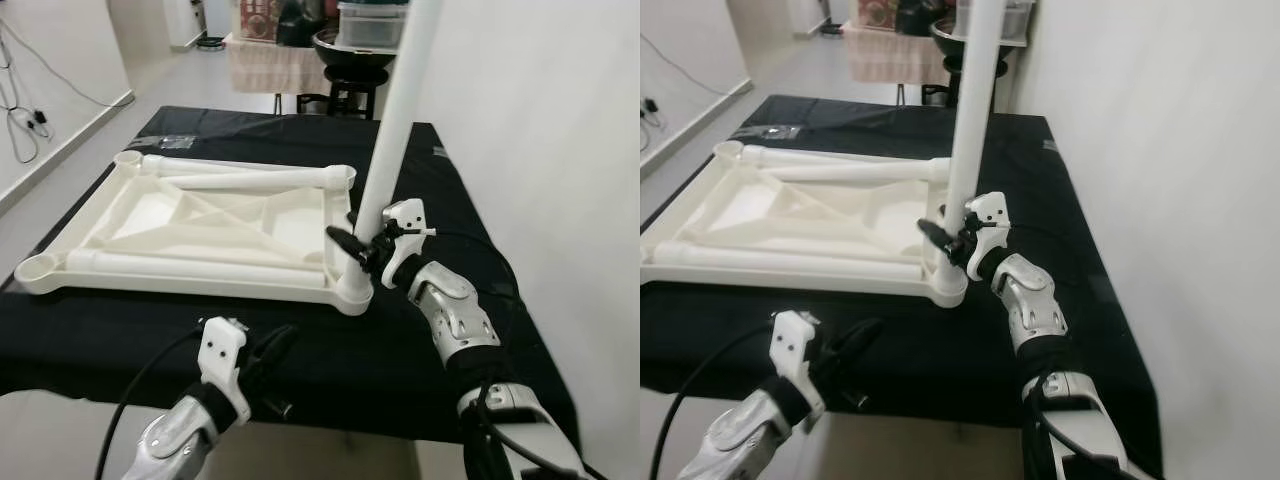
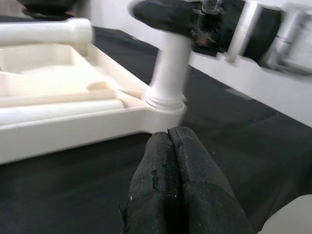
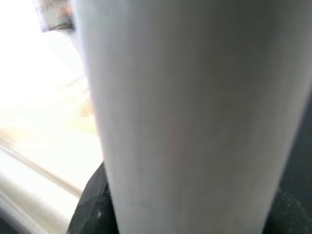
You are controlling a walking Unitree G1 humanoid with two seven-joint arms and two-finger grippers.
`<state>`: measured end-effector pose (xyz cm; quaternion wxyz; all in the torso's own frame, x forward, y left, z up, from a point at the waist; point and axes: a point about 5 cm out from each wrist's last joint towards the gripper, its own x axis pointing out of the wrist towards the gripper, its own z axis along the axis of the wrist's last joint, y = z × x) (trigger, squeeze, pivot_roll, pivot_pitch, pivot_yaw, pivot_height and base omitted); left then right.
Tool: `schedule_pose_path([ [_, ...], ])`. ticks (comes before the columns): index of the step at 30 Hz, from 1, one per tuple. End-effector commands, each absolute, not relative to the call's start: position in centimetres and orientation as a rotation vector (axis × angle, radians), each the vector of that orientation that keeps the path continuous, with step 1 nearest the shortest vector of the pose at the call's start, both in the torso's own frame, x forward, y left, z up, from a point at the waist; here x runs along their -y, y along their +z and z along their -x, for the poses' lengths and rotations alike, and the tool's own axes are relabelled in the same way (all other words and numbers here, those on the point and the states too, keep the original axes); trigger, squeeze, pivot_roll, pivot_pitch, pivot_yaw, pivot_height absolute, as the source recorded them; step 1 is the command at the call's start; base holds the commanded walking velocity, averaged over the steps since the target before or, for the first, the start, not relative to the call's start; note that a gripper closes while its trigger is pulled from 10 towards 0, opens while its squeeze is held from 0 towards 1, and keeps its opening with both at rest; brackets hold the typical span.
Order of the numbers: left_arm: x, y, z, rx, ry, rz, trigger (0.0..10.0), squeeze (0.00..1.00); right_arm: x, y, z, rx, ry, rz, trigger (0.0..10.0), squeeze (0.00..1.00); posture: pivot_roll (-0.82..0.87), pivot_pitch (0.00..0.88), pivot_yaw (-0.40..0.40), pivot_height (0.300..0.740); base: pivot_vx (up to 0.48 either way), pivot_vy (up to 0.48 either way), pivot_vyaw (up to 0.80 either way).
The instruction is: Building children table
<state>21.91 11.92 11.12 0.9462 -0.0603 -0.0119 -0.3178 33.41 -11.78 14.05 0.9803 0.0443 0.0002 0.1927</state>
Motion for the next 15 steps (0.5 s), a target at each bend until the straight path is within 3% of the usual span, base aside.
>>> schedule_pose_path([
  [1,-12.3,11.1,-22.1,0.017,-0.648,0.110,10.0,0.00,11.1,10.2,-31.3,-0.239,0.357,-0.111,0.0,0.00,0.09,0.045,-0.044,0.740,0.000,0.000,0.00],
  [6,-12.2,11.1,-22.2,0.015,-0.653,0.109,10.0,0.00,11.4,10.4,-32.8,-0.240,0.377,-0.075,0.0,0.00,0.10,0.034,-0.054,0.740,0.000,0.000,0.00],
  [7,-12.3,11.1,-22.2,0.016,-0.651,0.108,10.0,0.00,11.3,10.7,-33.2,-0.236,0.378,-0.064,1.1,0.00,0.10,0.034,-0.054,0.740,0.000,0.000,0.00],
  [8,-12.3,11.1,-22.2,0.016,-0.651,0.108,10.0,0.00,11.3,10.7,-33.2,-0.236,0.378,-0.064,1.1,0.00,0.10,0.034,-0.054,0.740,0.000,0.000,0.00],
  [9,-12.3,11.1,-22.3,0.018,-0.646,0.107,10.0,0.00,11.4,11.0,-33.6,-0.237,0.364,-0.056,10.0,0.00,0.10,0.033,-0.051,0.740,0.000,0.000,0.00],
  [13,-12.2,11.1,-22.3,0.021,-0.640,0.106,10.0,0.00,11.2,11.3,-33.9,-0.231,0.370,-0.070,10.0,0.00,0.10,0.030,-0.047,0.740,0.000,0.000,0.00],
  [14,-12.2,11.1,-22.3,0.020,-0.642,0.106,10.0,0.00,11.0,11.8,-34.1,-0.207,0.429,-0.092,10.0,1.00,0.10,0.030,-0.040,0.740,0.000,0.000,0.00],
  [15,-12.2,11.1,-22.3,0.020,-0.642,0.106,10.0,0.00,11.0,11.8,-34.1,-0.207,0.429,-0.092,10.0,1.00,0.10,0.030,-0.040,0.740,0.000,0.000,0.00],
])
